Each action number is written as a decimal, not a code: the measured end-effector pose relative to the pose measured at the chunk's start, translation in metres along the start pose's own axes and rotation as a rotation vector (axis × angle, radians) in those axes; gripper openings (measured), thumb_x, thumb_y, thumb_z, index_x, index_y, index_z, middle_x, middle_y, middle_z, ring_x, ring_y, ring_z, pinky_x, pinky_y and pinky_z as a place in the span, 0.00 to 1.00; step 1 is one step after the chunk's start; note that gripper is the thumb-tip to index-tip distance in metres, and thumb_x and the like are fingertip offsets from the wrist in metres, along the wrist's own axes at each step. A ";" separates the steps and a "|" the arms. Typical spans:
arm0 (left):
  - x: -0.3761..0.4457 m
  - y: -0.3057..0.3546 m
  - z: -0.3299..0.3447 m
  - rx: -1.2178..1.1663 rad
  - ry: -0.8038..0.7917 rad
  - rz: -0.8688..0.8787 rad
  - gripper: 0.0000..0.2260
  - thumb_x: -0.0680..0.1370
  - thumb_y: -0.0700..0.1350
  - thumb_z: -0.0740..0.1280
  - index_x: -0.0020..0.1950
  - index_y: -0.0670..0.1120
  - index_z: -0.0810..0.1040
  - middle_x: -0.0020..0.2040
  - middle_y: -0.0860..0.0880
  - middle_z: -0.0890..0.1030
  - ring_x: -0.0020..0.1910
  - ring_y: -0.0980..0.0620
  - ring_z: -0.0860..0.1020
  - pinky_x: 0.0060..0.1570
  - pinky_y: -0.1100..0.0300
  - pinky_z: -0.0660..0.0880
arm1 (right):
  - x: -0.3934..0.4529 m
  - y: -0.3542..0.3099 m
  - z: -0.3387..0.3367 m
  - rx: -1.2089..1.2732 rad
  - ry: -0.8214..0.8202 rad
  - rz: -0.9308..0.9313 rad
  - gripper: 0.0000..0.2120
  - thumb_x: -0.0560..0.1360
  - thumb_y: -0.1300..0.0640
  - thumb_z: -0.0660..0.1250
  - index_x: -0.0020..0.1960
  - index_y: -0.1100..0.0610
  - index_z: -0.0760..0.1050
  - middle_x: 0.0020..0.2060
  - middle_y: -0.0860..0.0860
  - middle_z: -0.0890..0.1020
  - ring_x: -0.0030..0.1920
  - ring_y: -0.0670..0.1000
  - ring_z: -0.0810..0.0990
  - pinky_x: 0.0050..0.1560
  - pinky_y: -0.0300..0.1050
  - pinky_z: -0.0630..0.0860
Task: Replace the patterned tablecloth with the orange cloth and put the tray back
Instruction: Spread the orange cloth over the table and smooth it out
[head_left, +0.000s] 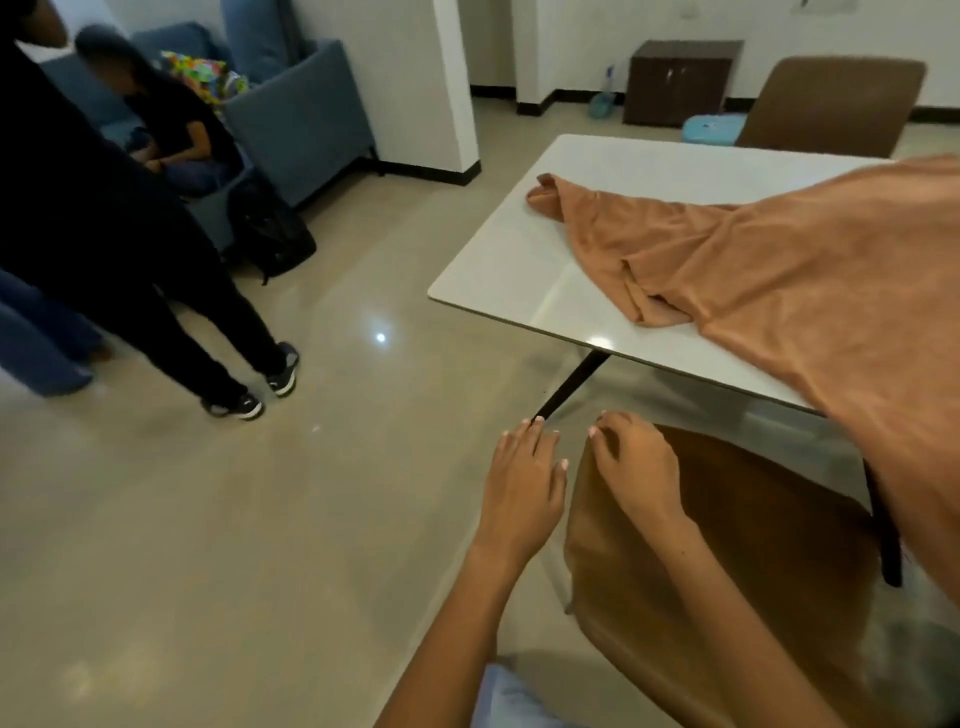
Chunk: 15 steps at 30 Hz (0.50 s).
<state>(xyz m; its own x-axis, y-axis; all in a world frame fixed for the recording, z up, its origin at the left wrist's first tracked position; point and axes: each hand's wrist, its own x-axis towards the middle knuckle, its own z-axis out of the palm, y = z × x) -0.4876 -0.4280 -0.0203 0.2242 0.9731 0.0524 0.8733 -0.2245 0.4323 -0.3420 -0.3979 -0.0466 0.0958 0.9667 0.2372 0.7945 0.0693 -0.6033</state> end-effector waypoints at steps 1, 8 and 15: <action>0.014 -0.012 -0.004 0.002 -0.021 0.037 0.25 0.80 0.53 0.45 0.71 0.43 0.68 0.73 0.44 0.67 0.74 0.48 0.61 0.72 0.58 0.48 | 0.010 -0.004 0.009 0.001 0.021 0.027 0.08 0.77 0.58 0.65 0.53 0.60 0.79 0.49 0.55 0.81 0.50 0.53 0.79 0.48 0.39 0.69; 0.130 -0.094 -0.041 0.029 -0.180 0.238 0.27 0.78 0.53 0.44 0.69 0.42 0.70 0.71 0.42 0.69 0.72 0.46 0.64 0.70 0.56 0.49 | 0.107 -0.036 0.063 -0.060 0.128 0.239 0.08 0.77 0.57 0.64 0.51 0.60 0.79 0.48 0.54 0.81 0.47 0.52 0.78 0.43 0.40 0.71; 0.243 -0.146 -0.050 -0.005 -0.284 0.429 0.29 0.78 0.55 0.44 0.69 0.43 0.70 0.72 0.43 0.68 0.73 0.47 0.63 0.72 0.57 0.50 | 0.191 -0.057 0.098 -0.130 0.250 0.391 0.08 0.78 0.57 0.63 0.53 0.59 0.79 0.52 0.54 0.81 0.52 0.52 0.77 0.44 0.39 0.67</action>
<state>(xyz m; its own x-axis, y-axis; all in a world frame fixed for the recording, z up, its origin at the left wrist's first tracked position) -0.5821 -0.1561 -0.0258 0.6709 0.7413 -0.0204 0.6752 -0.5992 0.4301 -0.4280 -0.1927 -0.0410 0.5308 0.8242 0.1974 0.7371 -0.3339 -0.5875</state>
